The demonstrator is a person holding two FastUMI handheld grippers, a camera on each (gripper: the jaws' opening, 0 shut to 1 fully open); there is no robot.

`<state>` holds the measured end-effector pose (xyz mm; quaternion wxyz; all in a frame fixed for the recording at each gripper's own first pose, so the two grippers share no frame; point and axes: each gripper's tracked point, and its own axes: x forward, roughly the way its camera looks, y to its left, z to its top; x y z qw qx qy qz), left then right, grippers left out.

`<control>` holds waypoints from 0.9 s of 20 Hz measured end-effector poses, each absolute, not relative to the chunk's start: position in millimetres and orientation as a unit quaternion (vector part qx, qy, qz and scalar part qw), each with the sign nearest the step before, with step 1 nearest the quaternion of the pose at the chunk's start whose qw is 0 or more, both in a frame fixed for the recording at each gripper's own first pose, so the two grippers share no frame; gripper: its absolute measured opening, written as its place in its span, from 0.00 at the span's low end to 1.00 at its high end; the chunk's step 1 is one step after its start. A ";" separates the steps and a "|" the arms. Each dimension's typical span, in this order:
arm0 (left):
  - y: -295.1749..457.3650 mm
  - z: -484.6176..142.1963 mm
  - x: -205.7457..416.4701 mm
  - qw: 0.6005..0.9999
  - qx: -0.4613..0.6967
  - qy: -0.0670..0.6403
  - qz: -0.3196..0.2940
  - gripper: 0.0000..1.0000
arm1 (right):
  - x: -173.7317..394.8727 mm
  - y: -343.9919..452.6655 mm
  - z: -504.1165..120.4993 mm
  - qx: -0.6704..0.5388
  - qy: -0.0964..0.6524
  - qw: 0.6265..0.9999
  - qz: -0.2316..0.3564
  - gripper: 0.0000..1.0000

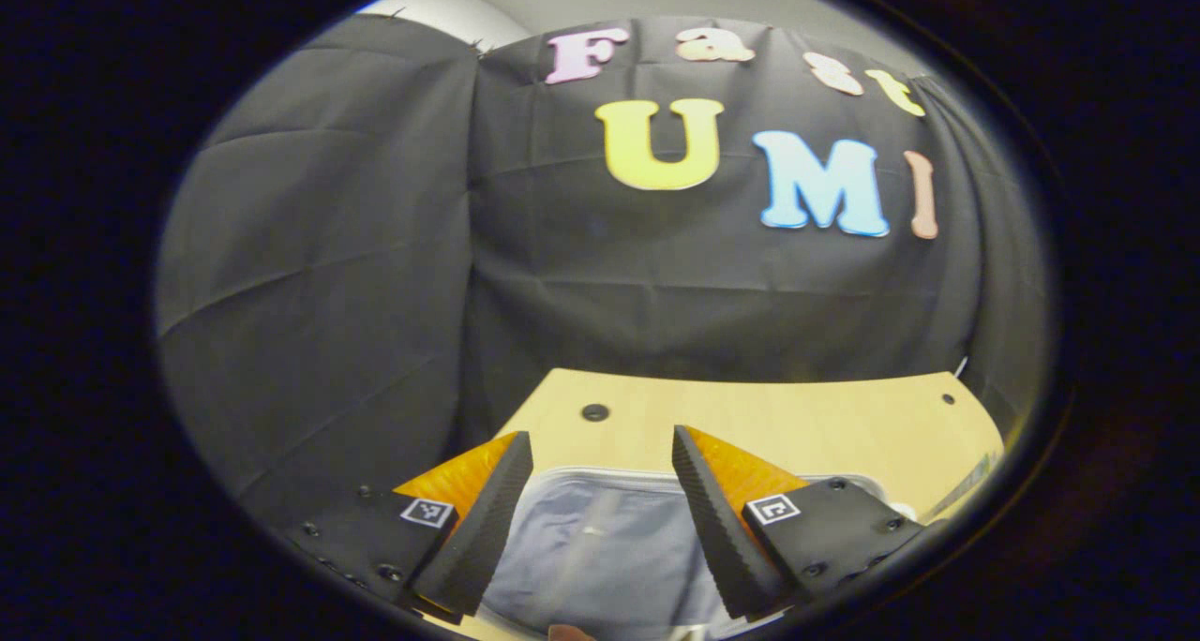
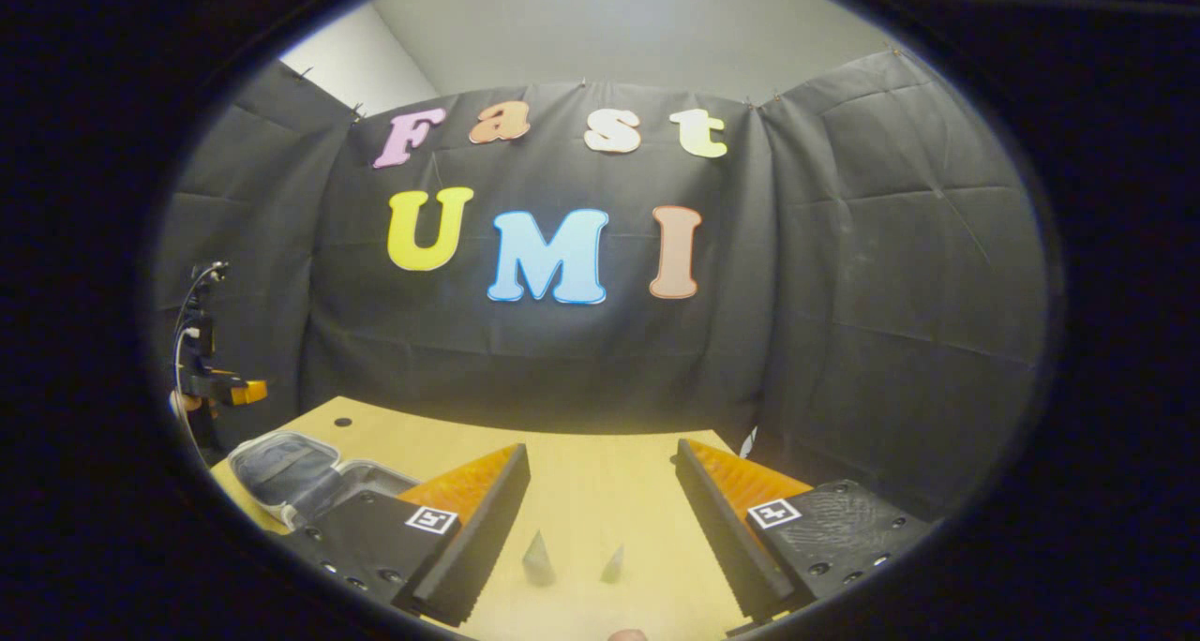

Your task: First open the suitcase, pack the skin care products into it, and then close the suitcase.

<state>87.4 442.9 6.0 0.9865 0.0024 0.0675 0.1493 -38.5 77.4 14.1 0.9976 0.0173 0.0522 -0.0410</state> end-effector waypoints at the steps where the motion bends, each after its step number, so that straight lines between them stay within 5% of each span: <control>1: 411.5 7.7 89.7 0.988 0.017 0.060 0.141 0.98 | -40.8 72.1 12.4 0.015 0.051 0.998 -0.033 0.96; 11: 70.1 -15.1 97.2 1.000 0.002 -0.015 -0.015 0.97 | -52.1 3.7 -23.4 0.008 0.057 0.998 0.021 0.95; 18: -71.0 -73.3 89.5 0.995 0.009 -0.031 -0.095 0.97 | -54.0 -19.6 -52.2 0.019 0.081 0.996 0.017 0.96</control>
